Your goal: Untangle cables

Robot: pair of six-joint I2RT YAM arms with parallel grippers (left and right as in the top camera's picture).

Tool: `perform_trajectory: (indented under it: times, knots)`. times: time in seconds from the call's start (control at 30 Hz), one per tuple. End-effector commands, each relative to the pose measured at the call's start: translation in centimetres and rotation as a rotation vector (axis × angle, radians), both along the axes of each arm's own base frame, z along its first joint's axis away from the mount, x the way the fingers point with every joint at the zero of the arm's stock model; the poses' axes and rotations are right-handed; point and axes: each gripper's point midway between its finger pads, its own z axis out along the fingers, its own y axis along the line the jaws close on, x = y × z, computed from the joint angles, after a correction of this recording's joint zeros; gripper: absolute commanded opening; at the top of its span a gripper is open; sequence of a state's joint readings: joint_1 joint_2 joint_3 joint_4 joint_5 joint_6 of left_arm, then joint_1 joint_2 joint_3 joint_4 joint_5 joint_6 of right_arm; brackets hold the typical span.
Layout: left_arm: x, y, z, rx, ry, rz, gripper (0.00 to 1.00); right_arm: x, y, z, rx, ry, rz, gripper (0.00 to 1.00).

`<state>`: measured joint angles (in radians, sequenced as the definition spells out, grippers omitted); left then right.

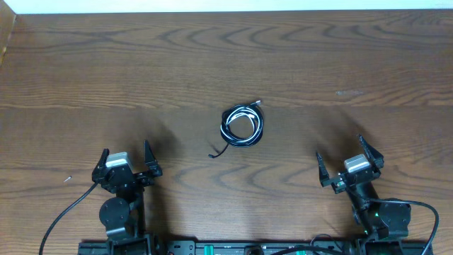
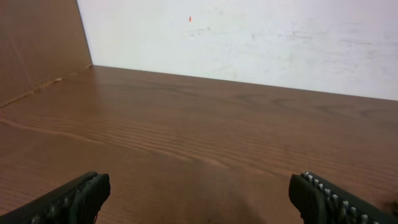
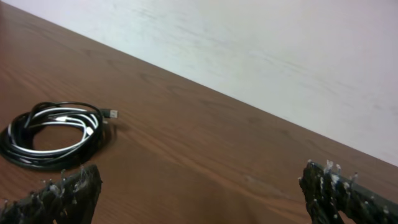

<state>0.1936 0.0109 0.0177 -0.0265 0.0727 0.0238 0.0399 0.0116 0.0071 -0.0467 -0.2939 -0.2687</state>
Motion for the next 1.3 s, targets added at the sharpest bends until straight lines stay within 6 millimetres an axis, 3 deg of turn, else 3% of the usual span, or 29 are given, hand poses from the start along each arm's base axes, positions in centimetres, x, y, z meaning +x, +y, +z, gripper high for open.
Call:
perform_trajectory:
  times: [0.0, 0.27, 0.47, 0.63, 0.97, 1.13, 1.27]
  knots:
    - [0.0, -0.6, -0.8, -0.005, 0.042, -0.034, 0.98, -0.4, 0.8, 0.6, 0.040, 0.001, 0.043, 0.99]
    - [0.7, -1.3, 2.2, -0.019, 0.077, -0.078, 0.98, -0.8, 1.1, 2.7, 0.083, -0.001, 0.065, 0.99]
    - [2.5, -2.2, 4.9, -0.052, 0.169, -0.152, 0.98, -0.7, 1.5, 4.3, 0.094, 0.063, 0.084, 0.99]
    - [4.1, -2.4, 6.2, -0.096, 0.304, -0.176, 0.98, 0.5, 2.3, 5.7, 0.097, 0.160, 0.125, 0.99]
    - [6.3, -2.2, 8.0, -0.167, 0.534, -0.187, 0.98, 5.7, 6.0, 8.7, 0.155, 0.441, 0.342, 0.99]
    - [7.2, -2.1, 7.9, -0.197, 0.636, -0.187, 0.98, 8.3, 7.7, 9.6, 0.207, 0.570, 0.453, 0.99]
    - [8.4, -3.2, 7.5, -0.201, 0.705, -0.223, 0.98, 10.4, 9.1, 9.5, 0.234, 0.666, 0.505, 0.99]
